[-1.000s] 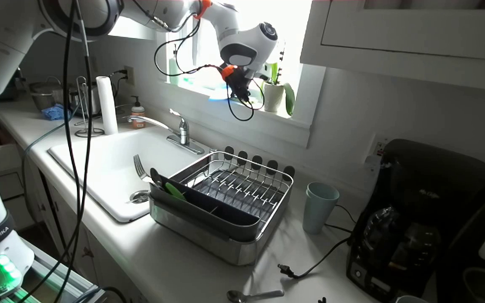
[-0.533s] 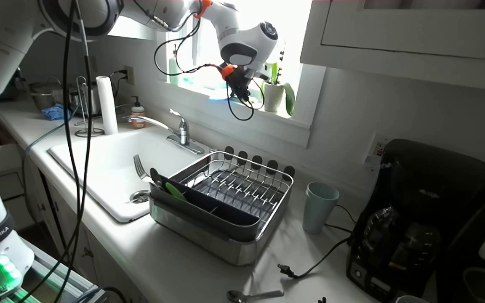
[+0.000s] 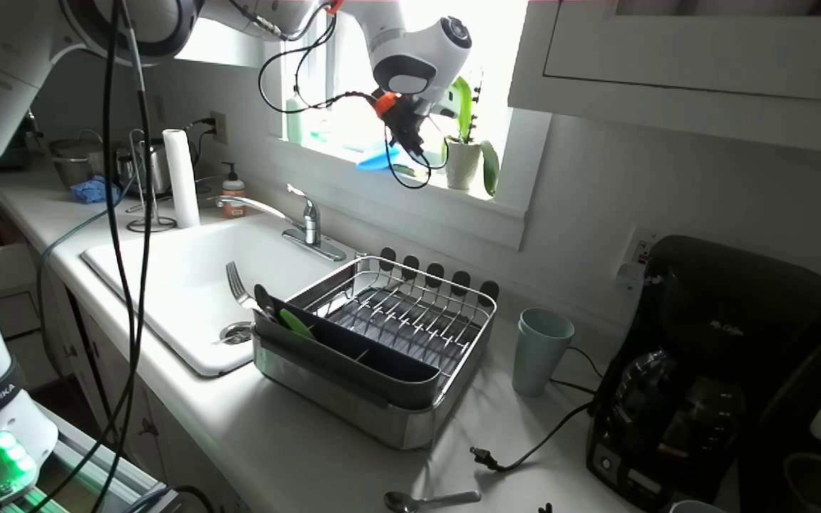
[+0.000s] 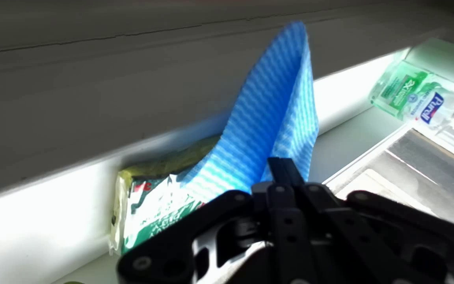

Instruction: Put the blue towel over the tap faucet

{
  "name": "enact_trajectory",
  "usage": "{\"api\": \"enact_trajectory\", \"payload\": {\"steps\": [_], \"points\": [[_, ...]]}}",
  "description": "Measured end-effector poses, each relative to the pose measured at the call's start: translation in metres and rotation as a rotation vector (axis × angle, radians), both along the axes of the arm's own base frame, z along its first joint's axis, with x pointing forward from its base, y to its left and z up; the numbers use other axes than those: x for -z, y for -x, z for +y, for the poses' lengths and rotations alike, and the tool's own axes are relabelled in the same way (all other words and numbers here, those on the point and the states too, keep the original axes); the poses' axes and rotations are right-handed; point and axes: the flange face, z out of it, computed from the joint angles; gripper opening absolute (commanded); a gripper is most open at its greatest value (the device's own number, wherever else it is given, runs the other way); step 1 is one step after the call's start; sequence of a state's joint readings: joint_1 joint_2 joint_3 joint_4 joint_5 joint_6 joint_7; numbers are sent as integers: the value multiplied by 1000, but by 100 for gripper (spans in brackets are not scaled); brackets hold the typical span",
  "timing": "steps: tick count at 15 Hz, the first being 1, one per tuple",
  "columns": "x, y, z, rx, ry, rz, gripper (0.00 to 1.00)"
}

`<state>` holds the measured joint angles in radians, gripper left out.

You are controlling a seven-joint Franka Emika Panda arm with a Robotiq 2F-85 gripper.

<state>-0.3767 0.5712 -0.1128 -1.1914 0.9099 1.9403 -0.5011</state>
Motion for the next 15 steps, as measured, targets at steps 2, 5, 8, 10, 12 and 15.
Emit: {"api": "enact_trajectory", "payload": {"steps": [2,5,8,10,12,15], "points": [[-7,-1,3,-1,-19,-23,3],[-16,-3,10,-1,-69,-56,3],[-27,-4,20,-13,-123,-85,3],[-37,-2,26,-15,-147,-99,2],[-47,1,31,-4,-159,-95,2],[-64,10,43,-1,-172,-94,1]]}}
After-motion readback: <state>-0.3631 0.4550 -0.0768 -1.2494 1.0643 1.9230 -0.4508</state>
